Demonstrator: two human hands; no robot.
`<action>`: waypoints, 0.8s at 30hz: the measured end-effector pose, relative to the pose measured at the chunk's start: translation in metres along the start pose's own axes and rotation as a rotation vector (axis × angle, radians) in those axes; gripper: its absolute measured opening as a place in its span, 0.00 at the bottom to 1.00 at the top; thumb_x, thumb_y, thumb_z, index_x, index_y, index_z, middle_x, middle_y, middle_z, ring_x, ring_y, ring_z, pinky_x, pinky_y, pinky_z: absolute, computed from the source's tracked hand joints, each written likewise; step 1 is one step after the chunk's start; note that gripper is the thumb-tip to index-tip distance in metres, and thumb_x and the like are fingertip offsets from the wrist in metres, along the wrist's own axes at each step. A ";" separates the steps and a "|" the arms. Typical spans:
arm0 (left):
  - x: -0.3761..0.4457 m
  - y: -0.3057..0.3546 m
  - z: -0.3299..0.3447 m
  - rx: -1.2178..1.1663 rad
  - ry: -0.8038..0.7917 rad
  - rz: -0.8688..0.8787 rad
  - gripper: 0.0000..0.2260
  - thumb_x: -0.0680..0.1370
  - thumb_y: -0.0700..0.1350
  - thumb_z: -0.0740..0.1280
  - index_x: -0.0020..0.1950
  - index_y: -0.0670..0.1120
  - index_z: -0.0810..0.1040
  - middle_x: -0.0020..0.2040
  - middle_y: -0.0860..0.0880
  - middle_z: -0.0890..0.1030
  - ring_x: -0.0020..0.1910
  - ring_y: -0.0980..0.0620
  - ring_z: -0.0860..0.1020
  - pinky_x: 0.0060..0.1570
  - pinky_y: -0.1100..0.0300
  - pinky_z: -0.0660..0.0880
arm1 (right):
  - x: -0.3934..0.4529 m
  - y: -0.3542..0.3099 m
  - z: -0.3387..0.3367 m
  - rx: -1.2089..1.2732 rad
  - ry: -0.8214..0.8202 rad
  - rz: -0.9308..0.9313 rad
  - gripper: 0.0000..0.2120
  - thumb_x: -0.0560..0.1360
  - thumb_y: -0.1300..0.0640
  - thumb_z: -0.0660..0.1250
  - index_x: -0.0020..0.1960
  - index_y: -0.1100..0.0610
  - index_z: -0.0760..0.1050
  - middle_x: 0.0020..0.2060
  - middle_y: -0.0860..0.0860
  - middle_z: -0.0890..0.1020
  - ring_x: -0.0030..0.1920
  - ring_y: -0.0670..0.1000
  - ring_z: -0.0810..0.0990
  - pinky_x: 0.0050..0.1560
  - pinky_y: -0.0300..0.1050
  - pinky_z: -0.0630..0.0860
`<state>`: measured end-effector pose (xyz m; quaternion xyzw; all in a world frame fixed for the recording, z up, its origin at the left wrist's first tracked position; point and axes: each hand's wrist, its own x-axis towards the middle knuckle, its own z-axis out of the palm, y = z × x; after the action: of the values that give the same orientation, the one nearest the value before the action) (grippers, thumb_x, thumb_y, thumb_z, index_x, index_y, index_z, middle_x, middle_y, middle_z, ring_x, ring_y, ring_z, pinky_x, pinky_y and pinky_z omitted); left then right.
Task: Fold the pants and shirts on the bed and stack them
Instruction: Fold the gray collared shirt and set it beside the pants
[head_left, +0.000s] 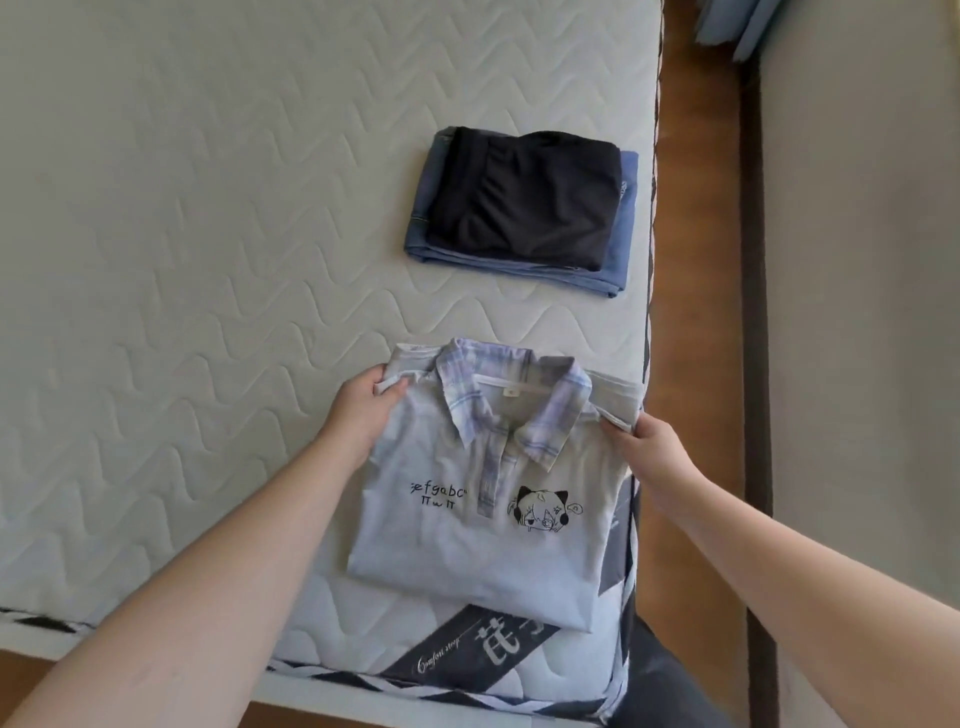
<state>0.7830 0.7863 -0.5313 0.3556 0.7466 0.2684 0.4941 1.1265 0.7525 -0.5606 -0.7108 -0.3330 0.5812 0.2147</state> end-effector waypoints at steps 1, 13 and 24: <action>0.013 -0.003 0.004 -0.012 -0.004 -0.006 0.05 0.80 0.41 0.68 0.52 0.50 0.81 0.46 0.49 0.84 0.43 0.53 0.80 0.47 0.58 0.74 | 0.013 0.000 0.001 0.011 0.008 -0.002 0.05 0.77 0.55 0.69 0.46 0.48 0.83 0.41 0.44 0.86 0.44 0.46 0.85 0.42 0.40 0.80; 0.129 -0.019 0.025 0.106 -0.056 -0.186 0.13 0.80 0.49 0.68 0.56 0.40 0.82 0.50 0.42 0.81 0.48 0.49 0.77 0.51 0.55 0.73 | 0.094 0.001 0.024 0.077 0.186 0.078 0.09 0.79 0.51 0.65 0.42 0.53 0.79 0.36 0.51 0.80 0.40 0.52 0.76 0.40 0.45 0.70; 0.179 0.008 0.021 0.120 0.081 -0.017 0.06 0.79 0.47 0.69 0.45 0.46 0.79 0.36 0.50 0.77 0.37 0.52 0.72 0.40 0.59 0.68 | 0.143 -0.034 0.015 -0.048 0.266 -0.048 0.14 0.79 0.53 0.65 0.35 0.52 0.77 0.22 0.40 0.73 0.27 0.43 0.67 0.31 0.40 0.63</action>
<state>0.7583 0.9342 -0.6308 0.3671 0.7837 0.2333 0.4435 1.1191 0.8782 -0.6387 -0.7783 -0.3321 0.4685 0.2538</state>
